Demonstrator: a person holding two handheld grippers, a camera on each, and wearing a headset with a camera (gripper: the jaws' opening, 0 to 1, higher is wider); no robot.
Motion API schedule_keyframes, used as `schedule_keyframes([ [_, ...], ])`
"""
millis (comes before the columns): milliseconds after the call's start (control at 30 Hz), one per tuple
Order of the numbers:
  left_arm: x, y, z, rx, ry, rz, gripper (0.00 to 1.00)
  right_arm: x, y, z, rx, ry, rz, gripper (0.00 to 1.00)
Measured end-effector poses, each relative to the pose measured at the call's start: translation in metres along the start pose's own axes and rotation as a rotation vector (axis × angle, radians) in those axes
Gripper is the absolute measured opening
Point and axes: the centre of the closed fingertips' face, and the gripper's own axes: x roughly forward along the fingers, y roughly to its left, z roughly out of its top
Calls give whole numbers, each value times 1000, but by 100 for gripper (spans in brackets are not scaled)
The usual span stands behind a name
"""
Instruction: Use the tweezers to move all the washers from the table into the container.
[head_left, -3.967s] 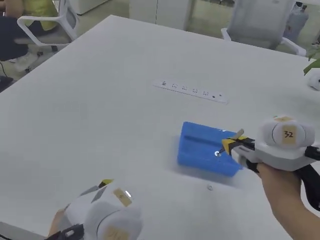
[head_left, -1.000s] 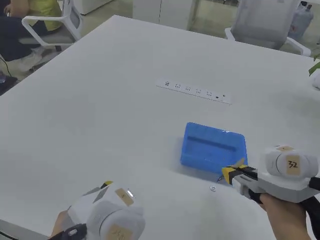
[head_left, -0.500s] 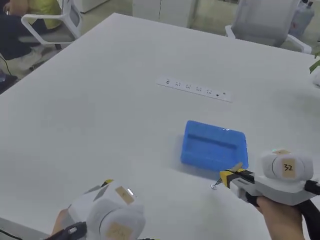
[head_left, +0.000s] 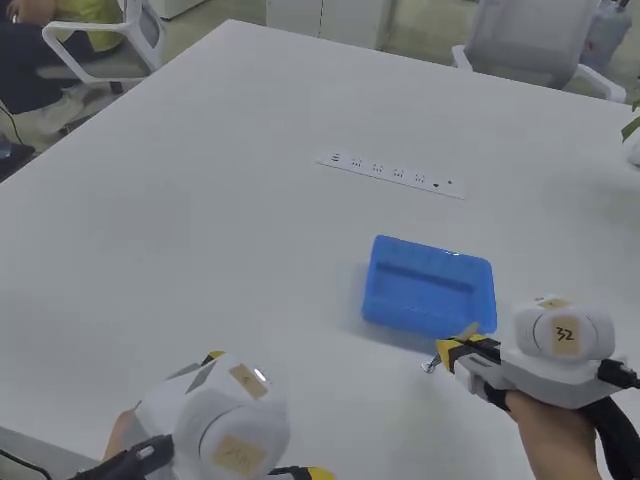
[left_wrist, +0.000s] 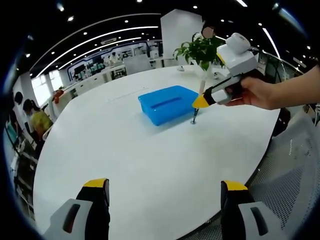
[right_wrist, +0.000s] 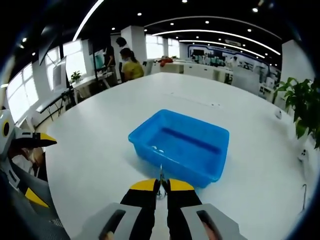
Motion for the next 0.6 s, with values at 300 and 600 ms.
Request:
schedule_keyframes([
  [300,0,0,0,-1,-1,-2,95,3,-3,3,-12,-4,-8,3],
  [600,0,-2,0,7,4,-6,94,2,0,1,-90,-5,-20,2],
])
